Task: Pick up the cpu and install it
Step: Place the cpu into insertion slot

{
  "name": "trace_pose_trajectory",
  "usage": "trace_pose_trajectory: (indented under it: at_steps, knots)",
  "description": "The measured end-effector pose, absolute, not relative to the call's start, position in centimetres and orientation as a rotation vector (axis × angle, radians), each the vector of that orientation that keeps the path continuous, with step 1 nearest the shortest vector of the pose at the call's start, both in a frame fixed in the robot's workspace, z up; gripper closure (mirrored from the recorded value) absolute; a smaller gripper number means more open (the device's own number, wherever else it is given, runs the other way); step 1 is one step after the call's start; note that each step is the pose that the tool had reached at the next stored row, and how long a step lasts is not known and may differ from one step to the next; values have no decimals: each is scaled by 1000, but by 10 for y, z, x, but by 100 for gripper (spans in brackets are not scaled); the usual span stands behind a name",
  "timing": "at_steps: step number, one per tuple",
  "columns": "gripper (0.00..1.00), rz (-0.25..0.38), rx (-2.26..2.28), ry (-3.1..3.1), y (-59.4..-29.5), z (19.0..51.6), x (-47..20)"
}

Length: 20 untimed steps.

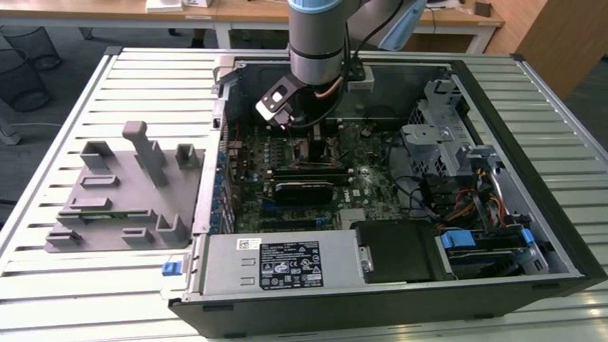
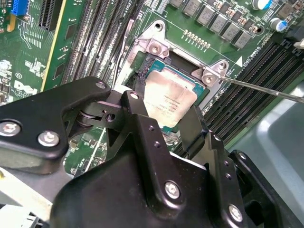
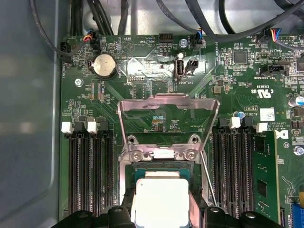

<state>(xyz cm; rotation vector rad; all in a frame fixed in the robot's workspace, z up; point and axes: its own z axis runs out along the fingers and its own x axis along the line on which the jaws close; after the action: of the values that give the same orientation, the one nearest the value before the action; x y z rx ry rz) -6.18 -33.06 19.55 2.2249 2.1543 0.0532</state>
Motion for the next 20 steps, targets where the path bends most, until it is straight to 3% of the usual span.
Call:
trace_pose_trajectory:
  at_steps: [20]
  knots:
    - [46,56,2225,2155,-330,193,-61]
